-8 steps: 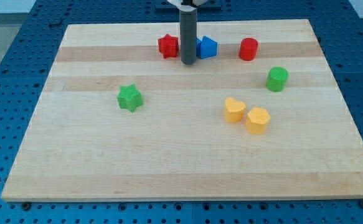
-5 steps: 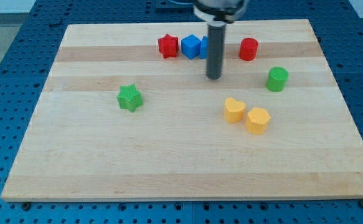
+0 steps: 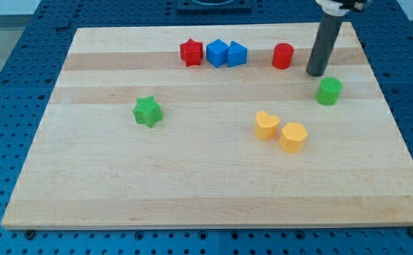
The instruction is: Move red circle towards blue triangle
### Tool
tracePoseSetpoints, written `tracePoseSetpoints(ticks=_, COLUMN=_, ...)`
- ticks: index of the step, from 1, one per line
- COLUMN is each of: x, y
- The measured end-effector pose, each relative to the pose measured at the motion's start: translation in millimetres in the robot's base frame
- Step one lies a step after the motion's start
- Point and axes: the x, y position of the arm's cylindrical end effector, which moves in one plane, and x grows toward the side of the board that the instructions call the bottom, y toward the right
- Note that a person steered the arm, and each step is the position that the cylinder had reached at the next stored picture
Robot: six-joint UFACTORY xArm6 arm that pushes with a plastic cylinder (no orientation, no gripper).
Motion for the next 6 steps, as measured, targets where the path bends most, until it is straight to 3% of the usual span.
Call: tracePoseSetpoints(ticks=6, x=-29.8, y=-63.4)
